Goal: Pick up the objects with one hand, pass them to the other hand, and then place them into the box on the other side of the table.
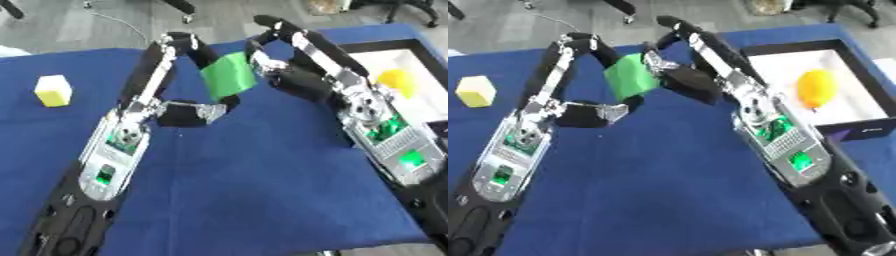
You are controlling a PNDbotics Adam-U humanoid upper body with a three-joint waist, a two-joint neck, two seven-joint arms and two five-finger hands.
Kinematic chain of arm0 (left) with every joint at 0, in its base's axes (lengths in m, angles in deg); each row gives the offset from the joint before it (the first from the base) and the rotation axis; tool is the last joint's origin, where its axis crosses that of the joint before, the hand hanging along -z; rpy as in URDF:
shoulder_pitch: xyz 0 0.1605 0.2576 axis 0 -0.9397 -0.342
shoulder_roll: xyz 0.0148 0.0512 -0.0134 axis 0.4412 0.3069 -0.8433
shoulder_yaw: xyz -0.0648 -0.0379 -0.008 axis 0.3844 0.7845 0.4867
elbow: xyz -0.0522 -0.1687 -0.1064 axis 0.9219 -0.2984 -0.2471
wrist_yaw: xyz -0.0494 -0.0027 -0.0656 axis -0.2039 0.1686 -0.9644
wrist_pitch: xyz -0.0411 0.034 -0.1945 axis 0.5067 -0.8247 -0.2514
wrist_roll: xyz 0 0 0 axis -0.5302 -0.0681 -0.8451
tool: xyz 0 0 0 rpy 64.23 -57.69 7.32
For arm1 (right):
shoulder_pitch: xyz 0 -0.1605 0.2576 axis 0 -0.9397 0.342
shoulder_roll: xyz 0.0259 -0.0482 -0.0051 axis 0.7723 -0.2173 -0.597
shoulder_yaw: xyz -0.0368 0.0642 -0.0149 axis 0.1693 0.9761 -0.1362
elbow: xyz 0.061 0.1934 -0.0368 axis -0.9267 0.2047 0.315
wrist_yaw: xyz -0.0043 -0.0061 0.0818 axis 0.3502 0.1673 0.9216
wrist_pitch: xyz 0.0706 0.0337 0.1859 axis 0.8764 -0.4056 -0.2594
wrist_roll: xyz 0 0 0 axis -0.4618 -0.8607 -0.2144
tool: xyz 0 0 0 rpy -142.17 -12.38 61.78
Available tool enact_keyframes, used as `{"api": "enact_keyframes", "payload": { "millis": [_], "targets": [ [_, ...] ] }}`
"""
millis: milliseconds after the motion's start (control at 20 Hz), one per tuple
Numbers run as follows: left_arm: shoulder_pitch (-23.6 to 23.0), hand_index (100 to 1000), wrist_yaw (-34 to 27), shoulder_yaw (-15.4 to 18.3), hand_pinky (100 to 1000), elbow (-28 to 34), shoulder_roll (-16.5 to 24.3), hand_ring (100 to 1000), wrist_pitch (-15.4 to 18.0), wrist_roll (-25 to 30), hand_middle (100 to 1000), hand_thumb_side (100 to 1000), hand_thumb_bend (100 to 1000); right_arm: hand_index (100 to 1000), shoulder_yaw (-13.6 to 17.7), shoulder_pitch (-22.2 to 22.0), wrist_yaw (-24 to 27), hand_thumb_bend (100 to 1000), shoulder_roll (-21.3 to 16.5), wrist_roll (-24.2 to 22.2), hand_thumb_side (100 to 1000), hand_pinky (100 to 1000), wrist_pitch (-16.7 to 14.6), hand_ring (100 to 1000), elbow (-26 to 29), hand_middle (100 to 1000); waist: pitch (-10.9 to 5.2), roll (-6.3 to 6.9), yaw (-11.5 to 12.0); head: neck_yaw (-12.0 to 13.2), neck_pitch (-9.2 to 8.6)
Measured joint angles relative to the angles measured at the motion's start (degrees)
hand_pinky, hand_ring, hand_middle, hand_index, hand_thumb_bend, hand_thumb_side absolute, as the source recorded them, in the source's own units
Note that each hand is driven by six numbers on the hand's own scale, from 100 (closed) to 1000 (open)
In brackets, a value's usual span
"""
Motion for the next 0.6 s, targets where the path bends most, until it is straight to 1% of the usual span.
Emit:
{"api": "enact_keyframes", "payload": {
  "millis": [350,600],
  "targets": [
    [0.3,573,4.5,-0.4,729,0.8,-0.5,493,-0.1,-3.7,333,154,453,1000,-0.4,0.0,-1.9,100,0.0,-1.8,866,449,2.3,1000,-1.2,789,0.0,0.0,0.0,0.0,0.0],
    [0.3,575,5.5,-0.8,729,1.1,-0.5,494,0.0,-5.3,336,155,450,1000,-0.5,0.0,-3.1,100,0.0,-2.6,884,451,3.2,1000,-2.0,792,0.0,0.0,0.0,0.0,0.0]
  ]
}}
